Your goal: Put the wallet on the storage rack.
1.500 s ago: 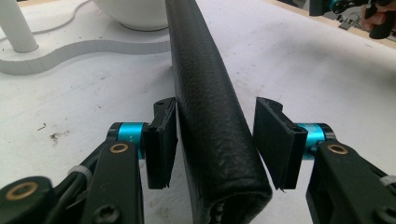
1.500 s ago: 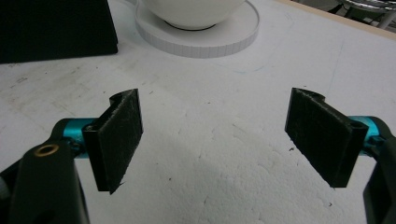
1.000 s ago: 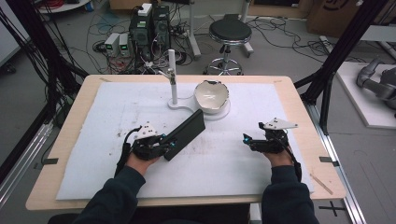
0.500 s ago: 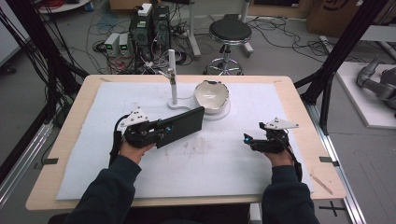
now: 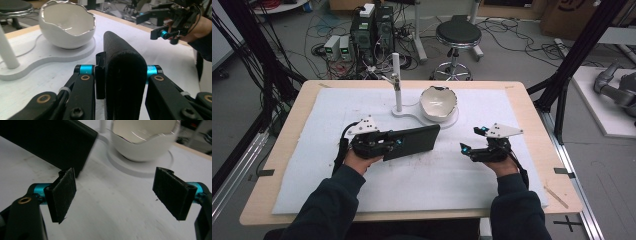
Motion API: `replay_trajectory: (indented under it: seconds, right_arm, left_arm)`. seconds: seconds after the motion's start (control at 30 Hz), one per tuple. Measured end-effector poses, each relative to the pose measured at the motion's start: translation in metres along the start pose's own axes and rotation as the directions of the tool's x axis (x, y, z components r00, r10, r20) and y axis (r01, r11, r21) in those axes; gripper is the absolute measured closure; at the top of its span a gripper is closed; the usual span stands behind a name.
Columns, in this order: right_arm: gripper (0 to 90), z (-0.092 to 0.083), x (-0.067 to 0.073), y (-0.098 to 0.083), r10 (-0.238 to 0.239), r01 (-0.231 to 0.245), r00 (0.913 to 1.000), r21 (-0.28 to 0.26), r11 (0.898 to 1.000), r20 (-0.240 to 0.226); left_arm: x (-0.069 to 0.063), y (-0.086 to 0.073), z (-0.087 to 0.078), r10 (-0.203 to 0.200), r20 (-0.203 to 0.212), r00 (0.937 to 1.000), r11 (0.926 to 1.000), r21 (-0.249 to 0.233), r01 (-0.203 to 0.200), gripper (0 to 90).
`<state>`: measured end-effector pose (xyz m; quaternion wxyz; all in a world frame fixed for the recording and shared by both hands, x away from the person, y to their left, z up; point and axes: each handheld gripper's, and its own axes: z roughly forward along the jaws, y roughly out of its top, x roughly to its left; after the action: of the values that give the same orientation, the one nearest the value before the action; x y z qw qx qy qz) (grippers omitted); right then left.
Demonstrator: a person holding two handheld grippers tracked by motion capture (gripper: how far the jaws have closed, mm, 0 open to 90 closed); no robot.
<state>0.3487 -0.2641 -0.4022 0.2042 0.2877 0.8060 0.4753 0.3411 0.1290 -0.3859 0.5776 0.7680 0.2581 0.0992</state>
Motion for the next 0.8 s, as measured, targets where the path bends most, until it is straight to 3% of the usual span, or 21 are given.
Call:
replay_trajectory:
  seconds: [0.17,0.4,0.57,0.67,0.8]
  right_arm:
    - [19.2,0.019,0.008,0.011,-0.064,0.065,0.9907,0.009,0.998,-0.12]
    - [19.2,0.05,0.013,0.03,-0.125,0.13,0.9717,0.015,0.991,-0.201]
    - [19.8,0.068,0.01,0.036,-0.111,0.123,0.9611,0.031,0.992,-0.253]
    - [20.9,0.072,0.01,0.035,-0.102,0.118,0.9574,0.044,0.992,-0.27]
    - [30.1,0.066,0.008,0.035,-0.093,0.11,0.9523,0.041,0.993,-0.29]
  left_arm:
    - [-0.001,-0.001,0.004,0.011,0.037,0.9992,0.9999,0.006,-0.011,71.7]
    - [0.001,-0.003,0.011,0.012,0.06,0.9981,0.9999,-0.007,-0.012,71.7]
    - [0.005,-0.004,0.011,0.014,0.059,0.9982,0.9999,-0.007,-0.013,71.6]
    - [0.007,-0.004,0.01,0.019,0.048,0.9987,0.9998,-0.005,-0.019,71.6]
    - [0.012,-0.007,0.009,0.012,-0.014,0.9998,0.9995,0.029,-0.012,66.2]
